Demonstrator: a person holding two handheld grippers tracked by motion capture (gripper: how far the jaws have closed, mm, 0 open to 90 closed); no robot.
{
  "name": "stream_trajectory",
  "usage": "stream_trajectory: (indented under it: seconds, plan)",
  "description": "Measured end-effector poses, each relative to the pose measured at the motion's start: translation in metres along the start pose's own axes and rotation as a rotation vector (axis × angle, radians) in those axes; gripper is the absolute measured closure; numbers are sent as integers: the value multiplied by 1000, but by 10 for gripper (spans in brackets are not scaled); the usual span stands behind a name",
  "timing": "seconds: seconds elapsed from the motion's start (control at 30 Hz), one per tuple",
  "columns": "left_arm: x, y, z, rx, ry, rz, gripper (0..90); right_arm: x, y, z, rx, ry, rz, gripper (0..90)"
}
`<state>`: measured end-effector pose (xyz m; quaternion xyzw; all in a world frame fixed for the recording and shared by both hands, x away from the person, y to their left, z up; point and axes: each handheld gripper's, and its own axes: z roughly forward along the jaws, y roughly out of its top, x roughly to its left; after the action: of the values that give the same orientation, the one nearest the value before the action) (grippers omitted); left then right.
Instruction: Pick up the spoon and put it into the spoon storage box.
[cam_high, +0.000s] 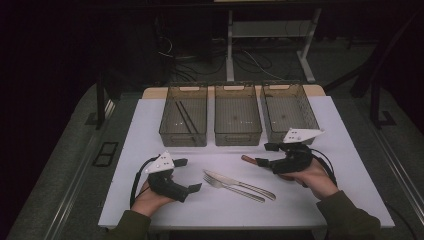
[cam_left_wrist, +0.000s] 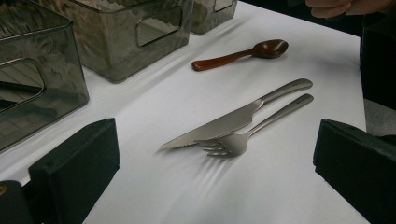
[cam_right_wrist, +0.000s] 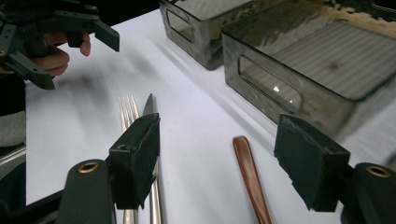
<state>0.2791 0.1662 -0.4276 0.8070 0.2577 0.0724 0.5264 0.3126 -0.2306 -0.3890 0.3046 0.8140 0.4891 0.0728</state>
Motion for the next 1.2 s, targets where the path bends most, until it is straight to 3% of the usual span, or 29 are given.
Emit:
stream_trajectory:
  seconds: [0.27,0.7,0.83,1.03,1.2]
  plan:
    - [0,0,1,3,3,-1,0,-5,-24,-21,-5,-19,36,301]
    - [0,0,-1,4,11,1,0,-20,-56,-45,22,-97,81,301]
    - [0,-1,-1,5,15,5,0,-26,-64,-52,20,-93,107,302]
    - [-1,-1,0,8,15,6,0,-37,-70,-53,61,-98,149,270]
    - [-1,0,-1,6,18,7,0,-43,-73,-50,84,-128,160,316]
